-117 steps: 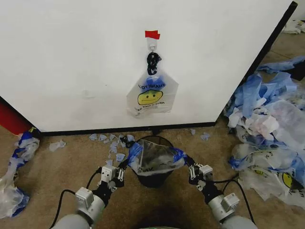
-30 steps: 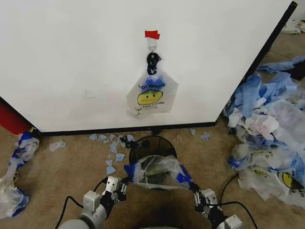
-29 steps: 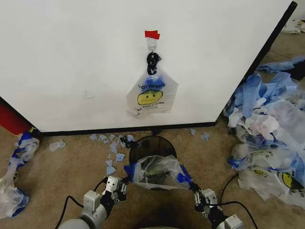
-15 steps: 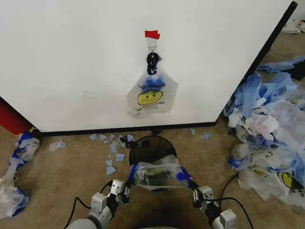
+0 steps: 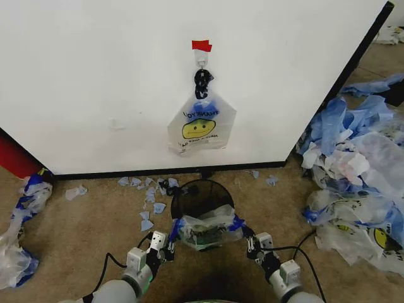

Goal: Pick up the garbage bag from the wall and place it over the trash bin.

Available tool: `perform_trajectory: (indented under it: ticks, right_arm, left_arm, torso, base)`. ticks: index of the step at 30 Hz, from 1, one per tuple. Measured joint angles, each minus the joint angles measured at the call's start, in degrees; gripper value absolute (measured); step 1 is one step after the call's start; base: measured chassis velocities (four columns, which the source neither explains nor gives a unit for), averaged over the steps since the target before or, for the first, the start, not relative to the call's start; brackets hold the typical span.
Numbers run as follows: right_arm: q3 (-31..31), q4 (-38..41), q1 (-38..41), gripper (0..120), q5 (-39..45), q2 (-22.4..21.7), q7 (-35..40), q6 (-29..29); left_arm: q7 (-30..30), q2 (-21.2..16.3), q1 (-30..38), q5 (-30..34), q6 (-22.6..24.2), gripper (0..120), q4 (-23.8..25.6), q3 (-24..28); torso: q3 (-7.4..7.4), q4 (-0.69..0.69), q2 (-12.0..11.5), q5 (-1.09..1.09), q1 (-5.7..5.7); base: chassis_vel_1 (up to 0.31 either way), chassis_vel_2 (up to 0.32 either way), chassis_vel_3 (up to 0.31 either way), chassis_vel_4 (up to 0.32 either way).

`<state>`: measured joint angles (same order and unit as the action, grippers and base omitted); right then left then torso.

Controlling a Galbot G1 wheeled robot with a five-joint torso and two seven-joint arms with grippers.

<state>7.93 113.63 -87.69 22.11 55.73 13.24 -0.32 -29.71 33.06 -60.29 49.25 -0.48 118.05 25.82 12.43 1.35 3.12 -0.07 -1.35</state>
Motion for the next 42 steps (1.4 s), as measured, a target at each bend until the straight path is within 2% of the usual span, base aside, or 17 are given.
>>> perform_trajectory:
  ticks: [17, 28, 42]
  right_arm:
    - [0.1, -2.2, 0.1, 0, -1.0, 1.2, 0.3, 0.6]
    - [-1.5, -2.0, -0.3, 0, -1.7, 1.1, 0.3, 0.5]
    - [-1.4, -1.4, -0.7, 0, -1.9, 1.5, 0.4, 0.7]
  left_arm:
    - [-0.2, 1.9, 3.6, 0.1, -0.4, 0, -2.3, 2.9]
    - [-1.2, 0.4, 2.5, -0.3, -0.3, 0, -1.5, 2.5]
    - [-5.8, 2.3, 2.3, -2.1, -0.2, 0, -3.7, 1.7]
  torso:
    - [0.0, 0.0, 0.0, 0.0, 0.0]
    - [0.0, 0.0, 0.0, 0.0, 0.0]
    - [-0.01, 0.01, 0.0, 0.0, 0.0]
  base:
    - [0.0, 0.0, 0.0, 0.0]
    - [0.0, 0.0, 0.0, 0.0]
    - [0.0, 0.0, 0.0, 0.0]
